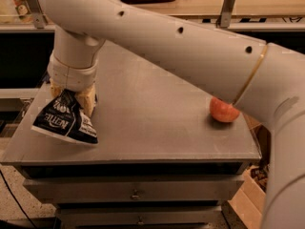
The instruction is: Pick blue chip bag
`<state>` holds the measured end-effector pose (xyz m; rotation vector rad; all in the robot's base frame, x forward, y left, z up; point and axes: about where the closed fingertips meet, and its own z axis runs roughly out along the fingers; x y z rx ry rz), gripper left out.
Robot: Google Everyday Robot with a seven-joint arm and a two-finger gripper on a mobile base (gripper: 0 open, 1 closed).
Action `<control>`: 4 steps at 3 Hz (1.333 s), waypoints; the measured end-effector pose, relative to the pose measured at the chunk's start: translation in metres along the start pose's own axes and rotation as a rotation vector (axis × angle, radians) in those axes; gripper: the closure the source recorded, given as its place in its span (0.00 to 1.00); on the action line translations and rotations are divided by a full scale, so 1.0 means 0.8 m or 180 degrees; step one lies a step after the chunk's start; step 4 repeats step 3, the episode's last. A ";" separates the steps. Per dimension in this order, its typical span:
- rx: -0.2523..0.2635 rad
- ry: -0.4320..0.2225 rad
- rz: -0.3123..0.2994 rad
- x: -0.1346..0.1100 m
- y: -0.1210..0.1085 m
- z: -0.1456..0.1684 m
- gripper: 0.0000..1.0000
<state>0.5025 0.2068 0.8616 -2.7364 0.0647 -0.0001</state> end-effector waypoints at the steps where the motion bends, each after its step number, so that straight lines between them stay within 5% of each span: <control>1: 0.0311 -0.0055 0.0135 0.013 0.021 -0.039 1.00; 2: 0.0609 -0.0074 0.0237 0.024 0.034 -0.076 1.00; 4: 0.0609 -0.0075 0.0237 0.023 0.033 -0.076 1.00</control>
Offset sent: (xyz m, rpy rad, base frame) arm 0.0290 -0.0739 0.0734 0.2973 0.0497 -0.0927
